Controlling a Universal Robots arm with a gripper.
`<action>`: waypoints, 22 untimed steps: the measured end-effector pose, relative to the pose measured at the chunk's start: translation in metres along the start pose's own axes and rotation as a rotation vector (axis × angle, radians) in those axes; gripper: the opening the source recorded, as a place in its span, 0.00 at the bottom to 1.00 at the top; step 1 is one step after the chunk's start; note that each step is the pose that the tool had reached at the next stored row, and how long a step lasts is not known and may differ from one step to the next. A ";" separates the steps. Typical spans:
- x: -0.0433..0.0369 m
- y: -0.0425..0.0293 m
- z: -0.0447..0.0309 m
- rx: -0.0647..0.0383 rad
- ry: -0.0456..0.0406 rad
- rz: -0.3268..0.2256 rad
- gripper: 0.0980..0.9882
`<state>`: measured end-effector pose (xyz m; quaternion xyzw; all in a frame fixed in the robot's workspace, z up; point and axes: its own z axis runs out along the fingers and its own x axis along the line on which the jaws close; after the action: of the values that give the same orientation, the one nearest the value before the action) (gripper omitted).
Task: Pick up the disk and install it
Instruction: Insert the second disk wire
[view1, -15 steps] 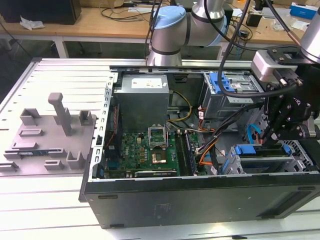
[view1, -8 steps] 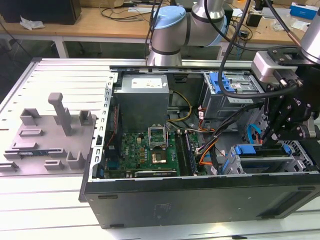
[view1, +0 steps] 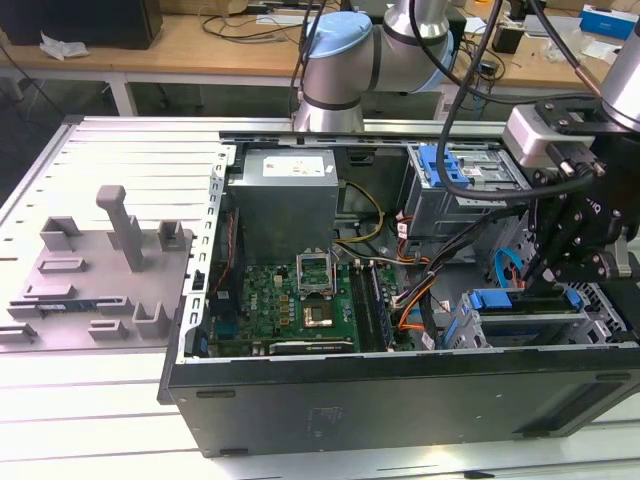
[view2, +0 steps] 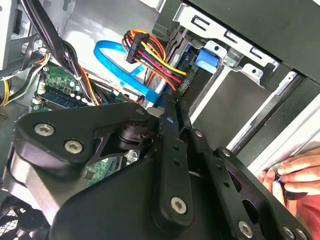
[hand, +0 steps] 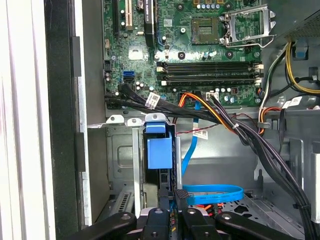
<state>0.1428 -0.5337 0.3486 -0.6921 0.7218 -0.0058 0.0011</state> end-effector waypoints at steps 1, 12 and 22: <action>0.0000 -0.0001 0.0004 0.000 0.0002 0.000 0.07; -0.0001 -0.0006 0.0055 -0.003 0.0003 -0.006 0.07; 0.0001 -0.0008 -0.0187 -0.006 0.0003 -0.014 0.22</action>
<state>0.1435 -0.5337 0.3672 -0.6971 0.7169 -0.0037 -0.0012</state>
